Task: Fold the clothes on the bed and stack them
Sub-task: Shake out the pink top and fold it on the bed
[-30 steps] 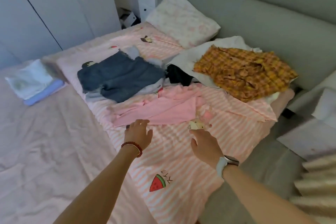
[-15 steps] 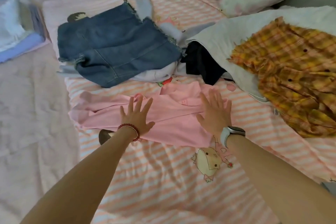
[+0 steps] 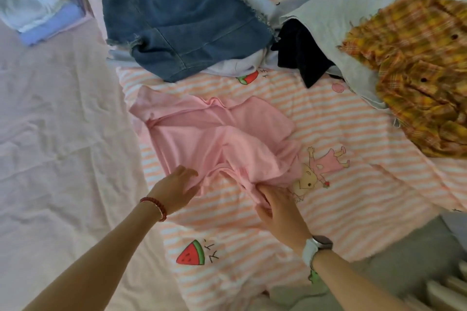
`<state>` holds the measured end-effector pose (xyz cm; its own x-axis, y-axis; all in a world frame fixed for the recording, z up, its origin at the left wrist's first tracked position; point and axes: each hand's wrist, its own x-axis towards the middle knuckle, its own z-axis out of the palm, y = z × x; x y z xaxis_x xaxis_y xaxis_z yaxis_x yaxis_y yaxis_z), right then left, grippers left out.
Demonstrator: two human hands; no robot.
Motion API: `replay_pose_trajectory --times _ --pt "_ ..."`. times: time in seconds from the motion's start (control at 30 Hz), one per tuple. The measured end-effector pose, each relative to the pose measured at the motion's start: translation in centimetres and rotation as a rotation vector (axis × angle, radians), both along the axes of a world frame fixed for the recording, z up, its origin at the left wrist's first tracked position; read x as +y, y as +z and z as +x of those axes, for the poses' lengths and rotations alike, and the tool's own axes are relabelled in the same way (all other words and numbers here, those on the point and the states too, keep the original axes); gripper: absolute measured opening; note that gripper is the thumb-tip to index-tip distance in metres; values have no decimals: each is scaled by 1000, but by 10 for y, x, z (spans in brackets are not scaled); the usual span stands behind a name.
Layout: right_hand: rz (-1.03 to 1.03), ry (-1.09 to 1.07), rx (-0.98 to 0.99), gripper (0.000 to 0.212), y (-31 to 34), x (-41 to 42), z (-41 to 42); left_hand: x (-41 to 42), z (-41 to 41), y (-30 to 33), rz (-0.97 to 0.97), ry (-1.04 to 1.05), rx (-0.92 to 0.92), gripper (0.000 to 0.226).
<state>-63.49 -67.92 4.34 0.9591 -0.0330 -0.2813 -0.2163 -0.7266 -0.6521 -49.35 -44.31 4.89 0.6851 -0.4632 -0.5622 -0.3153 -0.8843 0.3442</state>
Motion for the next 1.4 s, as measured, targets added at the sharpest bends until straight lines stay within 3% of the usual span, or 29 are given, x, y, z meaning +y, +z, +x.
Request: replay_pose_trajectory --times 0.1,0.2,0.3,0.4,0.47,0.53,0.67,0.83,0.93,1.07,1.23,1.3,1.4 --pt "66 -65 48 44 -3 2 -15 3 -6 -6 -28 -59 -46 59" --pt "-140 101 75 57 -12 -10 -20 -20 -13 -18 14 -114 -100 72" --pt "-324 282 230 67 -19 -21 -24 -45 -20 -30 84 -60 -201 49" --pt "-298 151 260 38 -16 -25 -25 -54 -16 -22 -140 170 -91 28" --pt "-195 -13 177 21 -8 -26 -23 -48 -8 -2 -317 269 33 20" --pt "-90 -168 117 11 10 -27 -11 -37 5 27 -418 318 42 15" --pt "-67 -203 -10 24 61 -31 43 -24 44 101 -559 456 -73 12" --pt "-212 -119 -182 31 159 -46 131 -28 94 200 -650 496 -364 17" --pt "-293 -152 -380 26 244 -58 179 -31 125 272 -726 498 -528 20" --pt "-165 -351 -735 19 365 -60 221 -38 151 375 -940 587 -757 19" --pt "6 -496 -1064 15 460 -56 227 -31 146 460 -1015 523 -1028 23" --pt "27 -474 -1118 17 465 -56 219 -23 135 469 -1052 505 -949 18" --pt "91 -365 -1106 10 460 -61 206 -9 113 465 -1080 352 -481 14"
